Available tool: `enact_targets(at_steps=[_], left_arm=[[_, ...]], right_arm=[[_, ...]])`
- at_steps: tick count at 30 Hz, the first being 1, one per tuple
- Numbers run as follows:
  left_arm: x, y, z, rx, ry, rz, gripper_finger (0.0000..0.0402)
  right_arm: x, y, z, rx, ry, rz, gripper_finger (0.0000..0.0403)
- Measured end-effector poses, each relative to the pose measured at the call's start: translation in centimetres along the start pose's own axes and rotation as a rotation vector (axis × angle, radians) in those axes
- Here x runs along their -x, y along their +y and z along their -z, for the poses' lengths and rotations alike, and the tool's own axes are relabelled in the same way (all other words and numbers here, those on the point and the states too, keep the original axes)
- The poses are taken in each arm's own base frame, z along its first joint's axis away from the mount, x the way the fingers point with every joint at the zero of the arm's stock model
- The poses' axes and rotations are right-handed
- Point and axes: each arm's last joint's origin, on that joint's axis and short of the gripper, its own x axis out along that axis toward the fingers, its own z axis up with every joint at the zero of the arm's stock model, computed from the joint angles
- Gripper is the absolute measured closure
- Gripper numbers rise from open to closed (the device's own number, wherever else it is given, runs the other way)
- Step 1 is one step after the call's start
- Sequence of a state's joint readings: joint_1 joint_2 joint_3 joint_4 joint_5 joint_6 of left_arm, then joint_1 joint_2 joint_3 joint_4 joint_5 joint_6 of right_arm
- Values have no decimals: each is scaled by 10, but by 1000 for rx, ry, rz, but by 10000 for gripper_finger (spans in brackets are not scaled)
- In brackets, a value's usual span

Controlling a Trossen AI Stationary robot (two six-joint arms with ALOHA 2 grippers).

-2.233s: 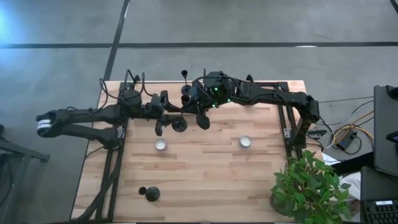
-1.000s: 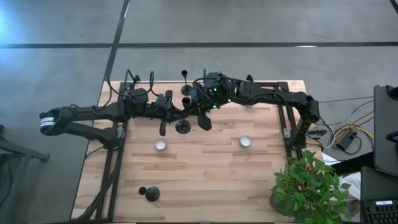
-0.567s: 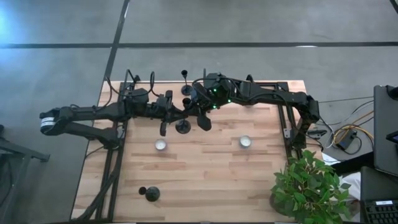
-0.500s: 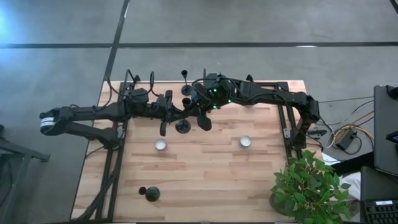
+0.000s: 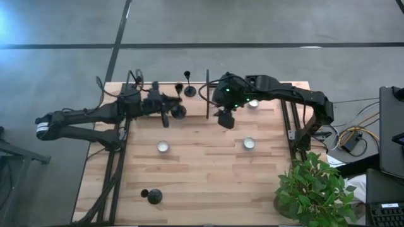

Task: Pick & Place candle stick holders
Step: Align the right black candle holder with the black candle holder on the shelf

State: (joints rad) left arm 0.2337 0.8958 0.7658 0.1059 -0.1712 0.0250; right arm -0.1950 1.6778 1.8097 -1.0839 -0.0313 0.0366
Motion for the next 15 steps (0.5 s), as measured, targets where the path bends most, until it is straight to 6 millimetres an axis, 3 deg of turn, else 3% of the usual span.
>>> enact_targets(at_steps=[7, 11, 15], left_arm=[[0, 9, 0, -9, 2, -323, 382], [-13, 11, 18, -22, -7, -478, 382], [-18, 18, 43, 23, -86, -557, 382]], right_arm=[[26, -6, 9, -27, -106, 204, 223], [29, -14, 24, -63, -185, 228, 237], [26, -28, 51, -170, -260, 251, 251]])
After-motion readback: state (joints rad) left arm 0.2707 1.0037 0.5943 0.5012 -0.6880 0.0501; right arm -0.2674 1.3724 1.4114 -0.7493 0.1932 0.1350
